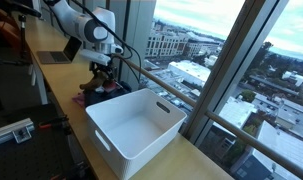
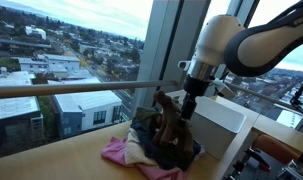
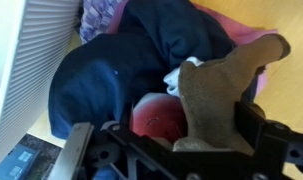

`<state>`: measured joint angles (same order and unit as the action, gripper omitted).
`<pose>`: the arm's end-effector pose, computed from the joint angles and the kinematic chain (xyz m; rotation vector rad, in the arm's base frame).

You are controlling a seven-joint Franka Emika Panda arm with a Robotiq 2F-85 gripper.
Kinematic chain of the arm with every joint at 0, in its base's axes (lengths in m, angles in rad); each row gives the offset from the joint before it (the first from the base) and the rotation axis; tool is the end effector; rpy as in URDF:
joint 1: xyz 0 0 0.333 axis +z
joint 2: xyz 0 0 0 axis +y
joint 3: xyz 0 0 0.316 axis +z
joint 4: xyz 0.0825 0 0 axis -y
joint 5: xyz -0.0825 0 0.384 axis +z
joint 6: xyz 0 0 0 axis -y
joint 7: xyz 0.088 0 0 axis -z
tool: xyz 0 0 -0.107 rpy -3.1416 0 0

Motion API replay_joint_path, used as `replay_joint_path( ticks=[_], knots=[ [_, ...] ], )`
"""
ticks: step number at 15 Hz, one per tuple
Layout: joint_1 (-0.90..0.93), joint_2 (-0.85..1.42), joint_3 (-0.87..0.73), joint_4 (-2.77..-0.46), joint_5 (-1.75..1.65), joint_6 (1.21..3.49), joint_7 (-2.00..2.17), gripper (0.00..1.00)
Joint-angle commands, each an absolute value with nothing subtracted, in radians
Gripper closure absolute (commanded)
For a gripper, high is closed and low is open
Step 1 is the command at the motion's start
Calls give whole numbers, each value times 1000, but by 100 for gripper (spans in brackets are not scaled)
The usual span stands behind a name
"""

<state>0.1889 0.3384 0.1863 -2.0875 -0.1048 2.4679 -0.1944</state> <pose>0.5494 0.2143 0.2682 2.9806 0.9846 0.0787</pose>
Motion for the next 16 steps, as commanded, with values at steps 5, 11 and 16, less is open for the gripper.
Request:
replay_joint_path(
  ticks=[5,11,16],
  knots=[
    [135,574,254,-1931,4,2486,-338,0],
    [125,651,285,-1847,9,2439,-350,0],
    [109,598,275,-1860,21,2381,-341,0]
  ],
)
